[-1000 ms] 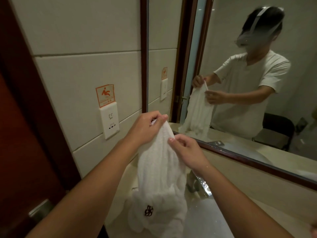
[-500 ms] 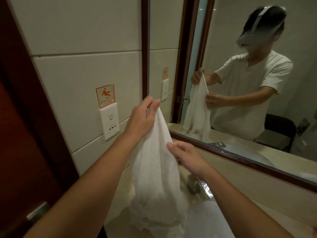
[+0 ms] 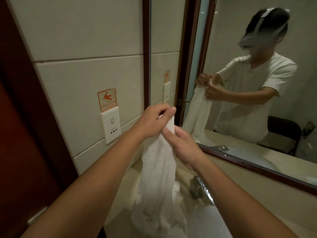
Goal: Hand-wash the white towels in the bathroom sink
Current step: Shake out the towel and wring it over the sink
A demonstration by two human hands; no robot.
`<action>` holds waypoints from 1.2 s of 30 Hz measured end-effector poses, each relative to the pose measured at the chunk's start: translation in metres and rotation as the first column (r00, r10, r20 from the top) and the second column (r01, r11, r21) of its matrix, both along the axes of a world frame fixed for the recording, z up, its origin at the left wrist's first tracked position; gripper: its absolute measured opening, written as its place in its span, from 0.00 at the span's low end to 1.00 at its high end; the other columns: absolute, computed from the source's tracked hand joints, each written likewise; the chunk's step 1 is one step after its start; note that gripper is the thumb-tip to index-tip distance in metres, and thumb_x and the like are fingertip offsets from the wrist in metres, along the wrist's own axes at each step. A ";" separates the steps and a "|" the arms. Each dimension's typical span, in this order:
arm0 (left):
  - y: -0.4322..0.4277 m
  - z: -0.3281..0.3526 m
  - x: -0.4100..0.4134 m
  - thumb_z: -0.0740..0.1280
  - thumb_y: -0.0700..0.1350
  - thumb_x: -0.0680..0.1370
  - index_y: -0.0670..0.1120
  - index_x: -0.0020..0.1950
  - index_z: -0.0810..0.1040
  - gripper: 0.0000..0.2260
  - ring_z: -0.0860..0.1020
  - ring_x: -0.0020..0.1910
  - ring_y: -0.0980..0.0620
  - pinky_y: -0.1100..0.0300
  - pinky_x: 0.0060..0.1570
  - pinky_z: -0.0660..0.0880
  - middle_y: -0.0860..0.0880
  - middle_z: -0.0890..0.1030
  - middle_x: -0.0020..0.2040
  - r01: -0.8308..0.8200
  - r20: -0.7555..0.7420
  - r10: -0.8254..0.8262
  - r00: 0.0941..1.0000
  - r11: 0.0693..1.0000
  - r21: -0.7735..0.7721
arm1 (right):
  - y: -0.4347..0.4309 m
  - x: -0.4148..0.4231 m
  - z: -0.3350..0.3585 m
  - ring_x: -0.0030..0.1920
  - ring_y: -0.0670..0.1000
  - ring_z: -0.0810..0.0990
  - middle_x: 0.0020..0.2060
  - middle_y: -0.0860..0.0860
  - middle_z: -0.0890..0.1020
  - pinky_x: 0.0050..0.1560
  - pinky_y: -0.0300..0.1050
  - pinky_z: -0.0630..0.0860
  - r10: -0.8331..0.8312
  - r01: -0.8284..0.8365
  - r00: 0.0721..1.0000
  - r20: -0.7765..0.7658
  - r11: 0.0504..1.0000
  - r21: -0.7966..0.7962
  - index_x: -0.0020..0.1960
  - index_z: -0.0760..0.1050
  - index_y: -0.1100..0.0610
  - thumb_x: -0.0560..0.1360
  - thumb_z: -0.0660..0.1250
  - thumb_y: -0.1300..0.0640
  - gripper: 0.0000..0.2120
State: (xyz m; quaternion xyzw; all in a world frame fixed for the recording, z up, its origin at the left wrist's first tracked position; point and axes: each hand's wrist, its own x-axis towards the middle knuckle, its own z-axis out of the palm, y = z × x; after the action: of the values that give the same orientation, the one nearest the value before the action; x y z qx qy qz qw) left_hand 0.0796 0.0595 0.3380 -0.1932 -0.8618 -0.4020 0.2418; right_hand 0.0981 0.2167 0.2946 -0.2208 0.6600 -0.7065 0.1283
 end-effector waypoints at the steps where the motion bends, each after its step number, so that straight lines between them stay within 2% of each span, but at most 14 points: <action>1: 0.001 -0.002 -0.001 0.61 0.49 0.87 0.56 0.40 0.75 0.15 0.73 0.36 0.63 0.64 0.40 0.69 0.62 0.76 0.35 0.014 0.039 -0.018 0.999 0.994 0.108 | 0.000 -0.001 -0.001 0.58 0.63 0.85 0.59 0.63 0.85 0.65 0.64 0.78 0.010 -0.009 0.999 0.040 1.000 -0.027 0.65 0.82 0.54 0.83 0.68 0.44 0.17; 4: 0.002 -0.014 -0.001 0.54 0.53 0.88 0.50 0.47 0.80 0.18 0.78 0.43 0.57 0.61 0.47 0.74 0.53 0.81 0.42 -0.025 0.192 -0.084 0.978 0.865 0.501 | 0.000 -0.005 -0.001 0.57 0.58 0.83 0.62 0.64 0.83 0.62 0.58 0.78 0.064 -0.041 0.989 0.136 0.985 -0.168 0.68 0.81 0.53 0.86 0.64 0.51 0.15; 6: 0.002 -0.032 0.003 0.49 0.57 0.88 0.48 0.54 0.81 0.24 0.82 0.46 0.55 0.60 0.48 0.77 0.51 0.84 0.43 -0.027 0.280 -0.184 0.942 0.791 0.611 | 0.002 -0.006 0.003 0.52 0.53 0.84 0.55 0.57 0.86 0.55 0.49 0.81 0.097 -0.050 0.981 0.168 0.963 -0.266 0.68 0.81 0.54 0.87 0.60 0.57 0.14; 9: 0.014 -0.058 0.018 0.42 0.63 0.86 0.49 0.60 0.82 0.32 0.84 0.44 0.59 0.63 0.44 0.77 0.49 0.82 0.37 -0.061 0.469 -0.264 0.843 0.819 0.571 | 0.005 -0.007 0.006 0.45 0.52 0.84 0.46 0.56 0.85 0.50 0.50 0.82 0.117 -0.039 0.970 0.212 0.940 -0.338 0.68 0.79 0.55 0.87 0.59 0.58 0.14; 11: 0.023 -0.071 0.021 0.44 0.66 0.84 0.55 0.56 0.84 0.30 0.85 0.48 0.57 0.57 0.50 0.78 0.51 0.86 0.44 -0.131 0.512 -0.169 0.842 0.857 0.498 | 0.006 -0.007 0.007 0.43 0.50 0.85 0.42 0.55 0.85 0.48 0.49 0.83 0.107 -0.022 0.967 0.230 0.939 -0.344 0.67 0.79 0.56 0.87 0.59 0.57 0.14; 13: 0.027 -0.071 0.021 0.49 0.64 0.86 0.54 0.54 0.83 0.25 0.85 0.50 0.53 0.55 0.51 0.77 0.51 0.86 0.48 -0.201 0.469 -0.073 0.880 0.838 0.507 | 0.010 -0.008 0.004 0.45 0.50 0.86 0.45 0.55 0.86 0.46 0.47 0.83 0.076 0.007 0.967 0.242 0.945 -0.326 0.65 0.80 0.56 0.88 0.58 0.58 0.13; 15: 0.024 -0.064 0.018 0.53 0.59 0.87 0.52 0.49 0.81 0.20 0.82 0.47 0.53 0.56 0.47 0.75 0.52 0.84 0.46 -0.215 0.368 -0.002 0.930 0.808 0.549 | 0.017 -0.010 0.000 0.48 0.51 0.87 0.48 0.56 0.86 0.47 0.46 0.83 0.015 0.052 0.973 0.232 0.958 -0.282 0.61 0.82 0.56 0.86 0.60 0.57 0.12; 19: 0.022 -0.034 0.011 0.60 0.57 0.86 0.54 0.48 0.82 0.15 0.79 0.40 0.61 0.62 0.44 0.75 0.60 0.81 0.39 -0.086 0.208 -0.011 0.978 0.888 0.452 | 0.029 -0.017 0.001 0.57 0.57 0.85 0.57 0.57 0.86 0.54 0.53 0.80 -0.129 0.134 0.989 0.074 0.989 -0.068 0.60 0.83 0.50 0.75 0.71 0.46 0.15; 21: 0.025 -0.020 0.007 0.62 0.58 0.85 0.53 0.45 0.83 0.15 0.79 0.39 0.61 0.59 0.45 0.77 0.59 0.81 0.37 -0.059 0.204 -0.019 0.979 0.927 0.370 | 0.029 -0.016 0.007 0.58 0.59 0.86 0.58 0.55 0.87 0.55 0.55 0.83 -0.091 0.091 0.996 0.003 0.996 0.003 0.64 0.82 0.50 0.77 0.75 0.45 0.18; 25: 0.024 -0.005 0.007 0.58 0.57 0.86 0.50 0.43 0.84 0.21 0.81 0.40 0.55 0.58 0.46 0.77 0.52 0.83 0.39 -0.095 0.219 -0.050 0.975 0.791 0.604 | 0.026 -0.013 0.021 0.52 0.57 0.87 0.53 0.58 0.88 0.55 0.55 0.82 -0.122 0.126 0.987 -0.100 0.991 0.036 0.59 0.84 0.55 0.83 0.70 0.52 0.10; 31: 0.028 -0.086 0.021 0.50 0.81 0.73 0.50 0.52 0.86 0.41 0.85 0.53 0.48 0.44 0.62 0.78 0.50 0.87 0.48 -0.161 0.494 -0.122 0.861 0.855 0.492 | 0.028 -0.008 0.037 0.45 0.52 0.83 0.44 0.53 0.84 0.51 0.52 0.79 -0.128 0.127 0.990 -0.060 0.992 -0.017 0.57 0.82 0.56 0.85 0.66 0.54 0.08; 32: 0.029 -0.090 0.022 0.50 0.80 0.74 0.49 0.52 0.86 0.40 0.85 0.53 0.47 0.45 0.61 0.78 0.49 0.87 0.48 -0.196 0.499 -0.084 0.862 0.854 0.481 | 0.029 -0.008 0.037 0.45 0.52 0.83 0.44 0.53 0.84 0.51 0.52 0.79 -0.125 0.124 0.992 -0.037 0.992 -0.028 0.55 0.82 0.55 0.85 0.66 0.53 0.08; 34: 0.030 -0.085 0.018 0.50 0.69 0.83 0.45 0.44 0.81 0.33 0.82 0.44 0.50 0.54 0.47 0.77 0.49 0.84 0.41 -0.302 0.483 0.045 0.875 0.829 0.471 | 0.035 -0.010 0.034 0.47 0.55 0.83 0.45 0.55 0.84 0.51 0.52 0.77 -0.132 0.132 0.991 0.012 0.991 -0.033 0.50 0.83 0.53 0.82 0.67 0.51 0.08; 36: 0.029 -0.068 0.017 0.53 0.59 0.87 0.47 0.36 0.72 0.25 0.73 0.34 0.54 0.57 0.36 0.68 0.53 0.75 0.32 -0.284 0.341 0.121 0.932 0.828 0.483 | 0.041 -0.010 0.029 0.48 0.58 0.82 0.45 0.56 0.84 0.52 0.54 0.75 -0.185 0.185 0.983 0.024 0.983 -0.006 0.47 0.81 0.52 0.74 0.69 0.47 0.08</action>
State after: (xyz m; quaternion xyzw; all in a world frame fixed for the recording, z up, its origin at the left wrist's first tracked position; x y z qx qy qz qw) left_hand 0.0961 0.0883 0.2700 0.0359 -0.7611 -0.6175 0.1951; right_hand 0.0879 0.2578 0.3239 -0.1509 0.6731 -0.7207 0.0689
